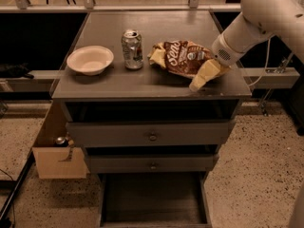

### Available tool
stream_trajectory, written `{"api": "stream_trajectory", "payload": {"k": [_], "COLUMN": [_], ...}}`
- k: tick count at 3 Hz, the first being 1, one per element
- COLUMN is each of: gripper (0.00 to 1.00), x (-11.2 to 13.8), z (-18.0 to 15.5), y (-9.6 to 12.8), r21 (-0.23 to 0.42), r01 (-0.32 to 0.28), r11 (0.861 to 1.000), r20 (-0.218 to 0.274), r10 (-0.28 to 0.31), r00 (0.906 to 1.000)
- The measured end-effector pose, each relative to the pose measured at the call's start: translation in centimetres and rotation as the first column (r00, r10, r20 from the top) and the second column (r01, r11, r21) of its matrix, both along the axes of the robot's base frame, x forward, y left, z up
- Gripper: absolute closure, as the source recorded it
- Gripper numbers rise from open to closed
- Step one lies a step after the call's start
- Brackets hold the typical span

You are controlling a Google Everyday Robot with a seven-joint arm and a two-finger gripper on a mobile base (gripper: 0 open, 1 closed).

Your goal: Place brown chip bag into bottom drawer

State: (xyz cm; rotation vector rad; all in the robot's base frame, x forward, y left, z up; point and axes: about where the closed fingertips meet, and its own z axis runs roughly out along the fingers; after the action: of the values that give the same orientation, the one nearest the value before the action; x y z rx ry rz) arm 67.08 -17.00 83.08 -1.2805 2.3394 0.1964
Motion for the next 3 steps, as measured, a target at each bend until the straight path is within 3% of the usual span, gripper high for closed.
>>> {"api": "stream_trajectory", "payload": {"k": [1,3], "gripper": [0.18,0.65], "x": [-0.01,-0.01], "z": [-0.1,-0.11], "y": [0.03,0.03], "r21": [0.0,0.0], "r01": [0.0,0.0], "r11": [1.0,1.0], "r20": [-0.001,-0.001], "r10": [0.0,0.0], "r00": [1.0,1.0]}}
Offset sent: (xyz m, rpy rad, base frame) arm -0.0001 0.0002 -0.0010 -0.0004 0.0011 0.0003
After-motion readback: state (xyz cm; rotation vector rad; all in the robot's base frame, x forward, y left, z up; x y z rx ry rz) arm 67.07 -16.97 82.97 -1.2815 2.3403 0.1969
